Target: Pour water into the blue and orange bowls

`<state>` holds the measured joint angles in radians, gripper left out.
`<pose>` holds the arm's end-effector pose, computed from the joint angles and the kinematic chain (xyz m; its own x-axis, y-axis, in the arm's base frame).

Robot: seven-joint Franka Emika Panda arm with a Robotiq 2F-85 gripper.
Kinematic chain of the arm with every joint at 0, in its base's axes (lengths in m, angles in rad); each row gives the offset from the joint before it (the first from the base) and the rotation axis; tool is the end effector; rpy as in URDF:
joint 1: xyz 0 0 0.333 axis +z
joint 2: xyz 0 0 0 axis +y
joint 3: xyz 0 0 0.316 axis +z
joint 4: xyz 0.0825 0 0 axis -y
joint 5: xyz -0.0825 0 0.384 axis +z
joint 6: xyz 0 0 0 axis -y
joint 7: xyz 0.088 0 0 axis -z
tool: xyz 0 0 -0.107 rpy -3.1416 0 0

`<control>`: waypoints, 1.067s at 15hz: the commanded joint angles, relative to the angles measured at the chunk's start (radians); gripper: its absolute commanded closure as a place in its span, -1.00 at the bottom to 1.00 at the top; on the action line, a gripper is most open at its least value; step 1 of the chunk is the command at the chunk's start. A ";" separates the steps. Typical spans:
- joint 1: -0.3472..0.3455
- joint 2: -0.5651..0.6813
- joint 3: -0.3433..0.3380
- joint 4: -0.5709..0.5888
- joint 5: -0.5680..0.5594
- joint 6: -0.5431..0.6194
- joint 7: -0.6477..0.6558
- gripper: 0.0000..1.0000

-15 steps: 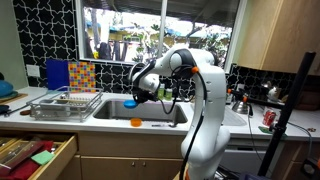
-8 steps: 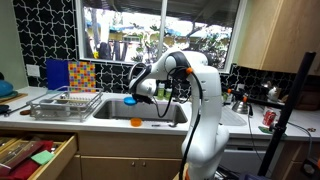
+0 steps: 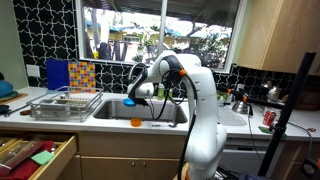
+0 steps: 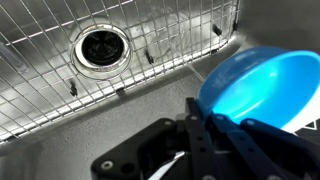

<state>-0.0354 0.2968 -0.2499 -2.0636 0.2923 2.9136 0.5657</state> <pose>0.6014 -0.1862 0.3565 0.3625 -0.8559 0.3688 -0.7731 -0.4971 -0.3939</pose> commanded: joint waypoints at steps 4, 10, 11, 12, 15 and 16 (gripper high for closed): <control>0.036 0.037 -0.050 0.071 -0.029 -0.047 0.118 0.97; 0.074 0.062 -0.102 0.098 -0.063 -0.050 0.188 0.97; 0.078 0.064 -0.107 0.100 -0.066 -0.049 0.192 0.97; 0.080 0.062 -0.109 0.099 -0.070 -0.054 0.193 0.97; 0.090 0.060 -0.117 0.095 -0.078 -0.057 0.191 0.97; 0.093 0.060 -0.120 0.096 -0.079 -0.057 0.191 0.97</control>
<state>0.0361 0.3490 -0.3422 -1.9848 0.2438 2.8928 0.7249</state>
